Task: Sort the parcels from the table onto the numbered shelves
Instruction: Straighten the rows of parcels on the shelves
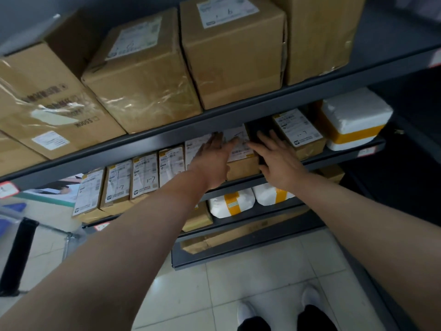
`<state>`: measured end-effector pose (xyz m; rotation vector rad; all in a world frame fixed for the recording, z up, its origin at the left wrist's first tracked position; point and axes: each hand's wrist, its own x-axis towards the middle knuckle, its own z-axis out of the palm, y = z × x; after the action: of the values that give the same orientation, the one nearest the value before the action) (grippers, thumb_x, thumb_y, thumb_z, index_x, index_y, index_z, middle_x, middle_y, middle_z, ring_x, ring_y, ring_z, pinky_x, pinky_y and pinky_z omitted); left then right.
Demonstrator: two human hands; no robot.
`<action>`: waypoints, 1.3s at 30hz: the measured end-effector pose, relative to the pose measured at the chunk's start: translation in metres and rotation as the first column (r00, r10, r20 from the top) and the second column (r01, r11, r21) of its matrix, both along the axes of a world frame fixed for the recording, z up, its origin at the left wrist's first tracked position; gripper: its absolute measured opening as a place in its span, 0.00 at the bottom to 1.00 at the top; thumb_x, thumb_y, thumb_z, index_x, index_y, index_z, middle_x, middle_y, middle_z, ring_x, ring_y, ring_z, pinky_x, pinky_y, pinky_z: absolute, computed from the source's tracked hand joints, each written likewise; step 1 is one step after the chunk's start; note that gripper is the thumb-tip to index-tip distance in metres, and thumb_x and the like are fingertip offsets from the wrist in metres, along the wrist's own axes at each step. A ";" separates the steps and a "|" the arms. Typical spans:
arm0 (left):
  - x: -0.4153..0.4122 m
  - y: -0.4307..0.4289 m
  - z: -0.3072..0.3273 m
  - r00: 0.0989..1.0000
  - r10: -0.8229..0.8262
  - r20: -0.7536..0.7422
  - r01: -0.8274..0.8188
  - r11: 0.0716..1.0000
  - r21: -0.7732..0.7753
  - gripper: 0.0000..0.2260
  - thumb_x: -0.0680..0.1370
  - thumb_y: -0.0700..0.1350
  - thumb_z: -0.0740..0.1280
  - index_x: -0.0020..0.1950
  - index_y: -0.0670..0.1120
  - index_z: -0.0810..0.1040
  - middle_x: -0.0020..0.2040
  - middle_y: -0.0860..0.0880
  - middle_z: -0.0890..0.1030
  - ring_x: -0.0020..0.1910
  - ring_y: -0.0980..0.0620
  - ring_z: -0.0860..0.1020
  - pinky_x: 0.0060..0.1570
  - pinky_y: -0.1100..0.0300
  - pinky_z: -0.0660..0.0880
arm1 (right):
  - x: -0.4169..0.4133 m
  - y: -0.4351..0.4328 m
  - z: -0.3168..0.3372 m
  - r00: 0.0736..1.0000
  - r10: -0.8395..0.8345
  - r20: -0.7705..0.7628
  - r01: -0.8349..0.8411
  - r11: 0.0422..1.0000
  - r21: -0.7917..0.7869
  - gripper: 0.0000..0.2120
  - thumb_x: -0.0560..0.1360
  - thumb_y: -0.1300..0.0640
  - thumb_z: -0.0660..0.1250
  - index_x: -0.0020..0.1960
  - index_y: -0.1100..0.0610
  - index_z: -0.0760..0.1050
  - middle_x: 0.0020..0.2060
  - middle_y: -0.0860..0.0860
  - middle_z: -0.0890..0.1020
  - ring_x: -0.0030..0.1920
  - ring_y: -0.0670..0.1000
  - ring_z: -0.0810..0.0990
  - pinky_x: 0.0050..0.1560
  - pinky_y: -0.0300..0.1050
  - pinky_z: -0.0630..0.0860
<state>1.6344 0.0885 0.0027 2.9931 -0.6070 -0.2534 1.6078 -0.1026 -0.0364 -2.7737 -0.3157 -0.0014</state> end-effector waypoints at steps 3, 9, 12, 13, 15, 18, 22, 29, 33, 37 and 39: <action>0.004 -0.040 0.004 1.000 -0.020 0.003 0.019 0.999 0.027 0.34 0.80 0.42 0.63 0.80 0.53 0.48 0.80 0.43 0.46 0.79 0.43 0.47 0.76 0.48 0.50 | -0.006 -0.046 0.003 0.997 -0.026 0.073 0.028 0.999 -0.025 0.32 0.75 0.64 0.65 0.76 0.51 0.60 0.77 0.56 0.56 0.78 0.58 0.48 0.75 0.59 0.47; 0.018 -0.120 -0.004 0.998 -0.061 -0.014 0.061 0.997 0.056 0.32 0.80 0.45 0.64 0.80 0.51 0.52 0.80 0.42 0.49 0.79 0.42 0.48 0.76 0.49 0.50 | 0.000 -0.147 0.019 0.970 -0.095 0.223 0.133 0.978 -0.164 0.33 0.69 0.64 0.71 0.72 0.54 0.67 0.75 0.58 0.62 0.77 0.60 0.51 0.74 0.61 0.50; 0.021 -0.160 -0.011 0.993 -0.101 -0.061 0.107 0.990 0.088 0.32 0.80 0.45 0.63 0.80 0.51 0.51 0.80 0.41 0.49 0.78 0.42 0.49 0.76 0.48 0.50 | -0.001 -0.179 0.015 0.979 -0.116 0.165 0.148 0.968 -0.200 0.32 0.73 0.61 0.68 0.75 0.51 0.62 0.77 0.55 0.56 0.78 0.55 0.45 0.75 0.59 0.46; 0.022 -0.171 -0.014 0.990 -0.103 -0.092 0.112 0.989 0.100 0.31 0.81 0.45 0.62 0.80 0.51 0.50 0.80 0.41 0.48 0.78 0.41 0.49 0.76 0.49 0.50 | -0.001 -0.187 0.014 0.980 -0.127 0.154 0.156 0.968 -0.196 0.33 0.74 0.60 0.68 0.76 0.50 0.60 0.77 0.54 0.55 0.78 0.55 0.44 0.75 0.58 0.45; 0.024 -0.188 -0.018 0.983 -0.090 -0.158 0.107 0.988 0.109 0.31 0.82 0.45 0.60 0.80 0.54 0.48 0.80 0.42 0.46 0.78 0.41 0.48 0.76 0.50 0.49 | 0.001 -0.198 0.011 0.978 -0.150 0.142 0.176 0.964 -0.198 0.35 0.75 0.56 0.67 0.77 0.48 0.55 0.78 0.52 0.53 0.78 0.55 0.42 0.75 0.60 0.44; 0.026 -0.203 -0.025 0.979 -0.059 -0.197 0.083 0.990 0.112 0.32 0.82 0.45 0.60 0.80 0.58 0.47 0.80 0.41 0.44 0.78 0.40 0.47 0.76 0.51 0.50 | 0.007 -0.209 0.008 0.969 -0.232 0.080 0.243 0.952 -0.187 0.37 0.76 0.46 0.65 0.78 0.42 0.48 0.78 0.49 0.47 0.76 0.62 0.38 0.72 0.67 0.44; 0.024 -0.207 -0.033 0.980 -0.051 -0.192 0.081 0.985 0.154 0.34 0.81 0.40 0.61 0.79 0.59 0.46 0.80 0.42 0.44 0.79 0.41 0.46 0.76 0.49 0.50 | 0.017 -0.213 0.006 0.947 -0.320 -0.003 0.320 0.947 -0.020 0.34 0.73 0.40 0.67 0.74 0.36 0.56 0.78 0.49 0.48 0.76 0.64 0.39 0.71 0.66 0.53; 0.021 -0.196 -0.033 0.984 -0.030 -0.173 0.063 0.980 0.187 0.37 0.78 0.39 0.63 0.79 0.62 0.48 0.80 0.43 0.47 0.79 0.44 0.47 0.75 0.44 0.45 | 0.023 -0.187 0.016 0.931 -0.310 0.191 0.317 0.948 -0.005 0.26 0.68 0.41 0.71 0.64 0.44 0.73 0.68 0.53 0.66 0.65 0.64 0.62 0.57 0.58 0.66; 0.020 -0.199 -0.034 0.987 -0.006 -0.163 0.036 0.983 0.178 0.35 0.79 0.39 0.63 0.79 0.61 0.49 0.80 0.43 0.47 0.79 0.42 0.47 0.75 0.43 0.44 | 0.031 -0.188 0.013 0.931 -0.365 0.022 0.364 0.930 0.039 0.34 0.66 0.37 0.71 0.68 0.41 0.66 0.69 0.52 0.61 0.65 0.63 0.62 0.61 0.59 0.66; 0.019 -0.196 -0.036 0.992 -0.001 -0.129 0.027 0.980 0.196 0.36 0.78 0.38 0.63 0.79 0.60 0.49 0.80 0.42 0.48 0.79 0.40 0.47 0.75 0.43 0.44 | 0.033 -0.181 0.007 0.921 -0.389 -0.014 0.386 0.909 0.154 0.34 0.65 0.41 0.73 0.67 0.42 0.65 0.69 0.53 0.59 0.65 0.63 0.62 0.61 0.56 0.69; 0.017 -0.191 -0.035 0.993 -0.004 -0.118 0.032 0.972 0.234 0.36 0.78 0.39 0.63 0.79 0.60 0.48 0.80 0.42 0.48 0.79 0.42 0.48 0.76 0.42 0.43 | 0.031 -0.175 0.008 0.922 -0.386 0.003 0.382 0.913 0.147 0.32 0.65 0.42 0.74 0.66 0.42 0.66 0.68 0.52 0.59 0.65 0.62 0.62 0.60 0.55 0.69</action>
<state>1.6514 -0.1023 -0.0325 3.1687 -0.6332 -0.5351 1.6390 -0.2779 -0.0280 -2.6456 0.2206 -0.1595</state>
